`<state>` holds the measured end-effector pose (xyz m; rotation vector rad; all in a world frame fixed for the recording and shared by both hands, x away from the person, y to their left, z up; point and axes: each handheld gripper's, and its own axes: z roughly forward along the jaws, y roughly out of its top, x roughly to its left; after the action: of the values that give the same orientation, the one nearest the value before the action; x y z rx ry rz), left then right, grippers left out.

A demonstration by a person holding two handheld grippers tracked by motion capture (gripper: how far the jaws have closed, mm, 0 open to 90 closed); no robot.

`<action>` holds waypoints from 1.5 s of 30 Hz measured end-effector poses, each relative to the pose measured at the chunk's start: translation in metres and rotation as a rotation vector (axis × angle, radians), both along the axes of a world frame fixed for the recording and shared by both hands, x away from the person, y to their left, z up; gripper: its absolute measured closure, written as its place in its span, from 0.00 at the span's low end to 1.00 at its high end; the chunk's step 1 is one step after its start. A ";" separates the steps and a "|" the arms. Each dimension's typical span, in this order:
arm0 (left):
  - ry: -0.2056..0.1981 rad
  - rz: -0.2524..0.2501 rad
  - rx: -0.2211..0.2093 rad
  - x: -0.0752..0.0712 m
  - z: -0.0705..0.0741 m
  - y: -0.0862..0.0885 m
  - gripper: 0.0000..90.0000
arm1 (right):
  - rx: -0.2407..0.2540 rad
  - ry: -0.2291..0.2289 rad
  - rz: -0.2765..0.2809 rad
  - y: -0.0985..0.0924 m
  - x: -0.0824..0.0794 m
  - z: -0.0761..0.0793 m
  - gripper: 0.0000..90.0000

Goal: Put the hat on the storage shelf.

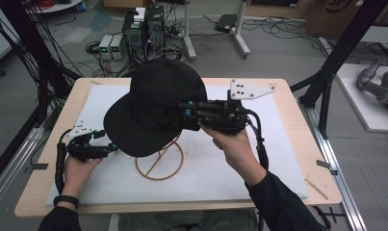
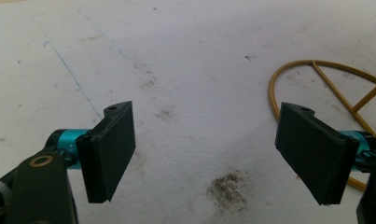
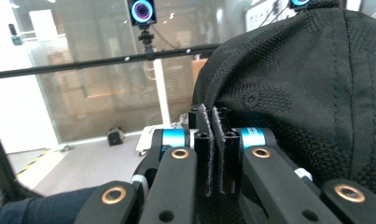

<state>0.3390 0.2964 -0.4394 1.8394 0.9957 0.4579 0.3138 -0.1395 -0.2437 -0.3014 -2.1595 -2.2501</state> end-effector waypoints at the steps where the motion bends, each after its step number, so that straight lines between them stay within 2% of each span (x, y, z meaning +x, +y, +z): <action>1: 0.000 0.000 0.001 0.000 0.000 0.000 0.22 | 0.000 0.000 0.000 0.000 0.000 0.000 0.99; 8: 0.004 -0.002 0.006 0.000 0.000 0.000 0.22 | -0.039 0.018 0.078 0.009 0.004 -0.013 0.99; 15: 0.006 -0.001 0.006 0.000 -0.001 -0.001 0.22 | -0.058 0.027 0.110 0.011 0.008 -0.022 0.99; 17: 0.007 -0.001 0.006 0.000 -0.001 -0.001 0.22 | -0.072 0.030 0.135 0.014 0.009 -0.025 0.99; 22: 0.007 0.000 0.007 0.000 -0.001 -0.001 0.22 | -0.088 0.036 0.126 0.018 0.011 -0.027 0.99; 32: 0.008 -0.001 0.005 0.000 -0.001 0.000 0.22 | -0.160 0.020 0.095 0.028 0.011 -0.034 0.97; 35: 0.006 -0.001 0.005 0.000 -0.001 -0.001 0.22 | -0.184 0.032 0.074 0.028 0.012 -0.037 0.87; 40: 0.008 -0.001 0.006 0.000 -0.001 0.000 0.22 | -0.164 0.032 0.048 0.019 0.013 -0.037 0.79; 41: 0.007 0.001 0.005 0.000 -0.001 0.000 0.22 | -0.156 0.038 0.032 0.011 0.014 -0.037 0.76; 45: 0.009 0.002 0.006 0.000 0.000 0.001 0.22 | -0.143 0.030 0.013 0.001 0.015 -0.038 0.73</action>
<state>0.3387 0.2970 -0.4398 1.8474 1.0035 0.4555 0.3290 -0.1386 -0.2818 -0.3194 -2.3041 -2.0739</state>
